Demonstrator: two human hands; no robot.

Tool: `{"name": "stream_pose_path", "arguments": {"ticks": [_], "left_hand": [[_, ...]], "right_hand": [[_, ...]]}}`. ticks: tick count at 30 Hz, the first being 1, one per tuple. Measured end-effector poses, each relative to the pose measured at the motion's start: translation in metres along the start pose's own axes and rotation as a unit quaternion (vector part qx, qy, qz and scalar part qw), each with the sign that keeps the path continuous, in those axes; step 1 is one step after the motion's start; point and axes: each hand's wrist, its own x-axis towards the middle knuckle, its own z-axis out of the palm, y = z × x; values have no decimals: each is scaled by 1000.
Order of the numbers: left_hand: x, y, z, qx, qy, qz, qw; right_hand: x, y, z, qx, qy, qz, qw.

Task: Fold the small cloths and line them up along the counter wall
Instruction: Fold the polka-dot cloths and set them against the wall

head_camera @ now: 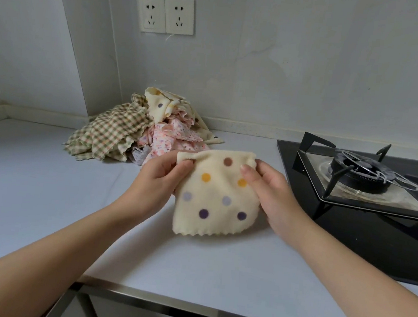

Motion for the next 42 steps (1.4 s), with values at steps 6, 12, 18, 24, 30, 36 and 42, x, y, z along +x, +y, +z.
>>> {"name": "stream_pose_path", "arguments": {"ticks": [6, 12, 18, 24, 30, 36, 42], "left_hand": [[0, 9, -5, 24, -45, 3, 999], [1, 24, -18, 88, -186, -61, 977], [-9, 40, -16, 26, -399, -75, 914], [-18, 53, -12, 94, -518, -119, 842], [-9, 65, -25, 260, -445, -86, 853], [12, 81, 14, 171, -464, 20, 869], [72, 96, 97, 92, -570, -42, 815]], "right_hand": [[4, 6, 1, 25, 13, -1, 1000], [0, -5, -2, -92, -3, -76, 993], [-11, -30, -3, -197, -34, -99, 975], [-22, -61, 6, -237, -100, -85, 963], [-13, -78, 6, -303, -64, -103, 945], [13, -56, -48, -366, -81, -40, 926], [28, -69, -132, -363, -129, 33, 922]]}}
